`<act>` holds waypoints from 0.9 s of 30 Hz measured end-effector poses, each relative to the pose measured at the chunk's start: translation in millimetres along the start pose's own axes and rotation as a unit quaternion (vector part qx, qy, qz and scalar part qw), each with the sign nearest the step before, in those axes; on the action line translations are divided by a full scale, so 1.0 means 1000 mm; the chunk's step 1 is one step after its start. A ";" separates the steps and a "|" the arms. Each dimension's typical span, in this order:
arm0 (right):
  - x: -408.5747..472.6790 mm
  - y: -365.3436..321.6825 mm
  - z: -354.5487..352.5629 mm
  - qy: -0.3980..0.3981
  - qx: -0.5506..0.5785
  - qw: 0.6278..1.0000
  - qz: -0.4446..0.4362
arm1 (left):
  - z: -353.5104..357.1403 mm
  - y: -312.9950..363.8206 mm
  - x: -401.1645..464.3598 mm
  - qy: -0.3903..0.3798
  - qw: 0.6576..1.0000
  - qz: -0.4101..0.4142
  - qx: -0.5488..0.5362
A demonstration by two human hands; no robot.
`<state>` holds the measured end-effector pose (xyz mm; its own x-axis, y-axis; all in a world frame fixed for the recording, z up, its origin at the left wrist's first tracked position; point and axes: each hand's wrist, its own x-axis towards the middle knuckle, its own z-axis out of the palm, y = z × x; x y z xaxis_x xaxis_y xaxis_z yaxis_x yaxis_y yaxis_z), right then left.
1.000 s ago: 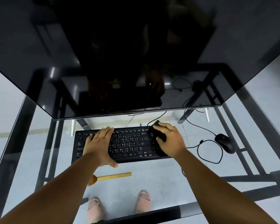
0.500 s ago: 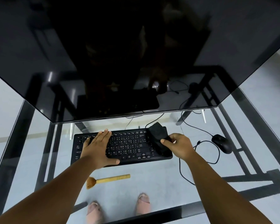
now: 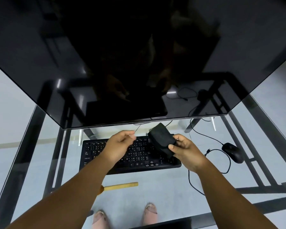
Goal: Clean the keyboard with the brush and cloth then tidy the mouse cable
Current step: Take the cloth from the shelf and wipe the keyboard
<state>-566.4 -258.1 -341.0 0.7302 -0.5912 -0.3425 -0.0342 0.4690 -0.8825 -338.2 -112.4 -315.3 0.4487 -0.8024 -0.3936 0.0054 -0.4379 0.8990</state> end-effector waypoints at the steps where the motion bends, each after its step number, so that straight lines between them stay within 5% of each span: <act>1: 0.001 -0.001 0.005 -0.012 -0.015 1.000 -0.001 | 0.004 0.007 0.000 -0.009 1.000 0.009 -0.013; 6: 0.005 -0.006 0.025 -0.009 -0.137 0.990 -0.028 | 0.011 0.025 0.003 -0.006 0.999 0.029 -0.034; 17: 0.006 -0.010 0.043 -0.003 -0.216 0.975 -0.043 | 0.003 0.023 -0.001 -0.009 0.997 -0.040 -0.071; 23: 0.006 -0.012 0.049 0.006 -0.222 0.974 -0.049 | -0.001 0.020 -0.003 0.001 0.997 -0.009 -0.074; 27: 0.007 -0.010 0.053 0.045 -0.195 0.979 -0.043 | -0.004 0.013 -0.004 0.071 0.994 0.073 0.041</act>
<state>-524.5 -232.3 -317.5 0.6788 -0.6818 -0.2727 -0.2458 0.1390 -0.9593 -335.9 -113.1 -301.8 0.5615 -0.7967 -0.2235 -0.1391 -0.3572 0.9236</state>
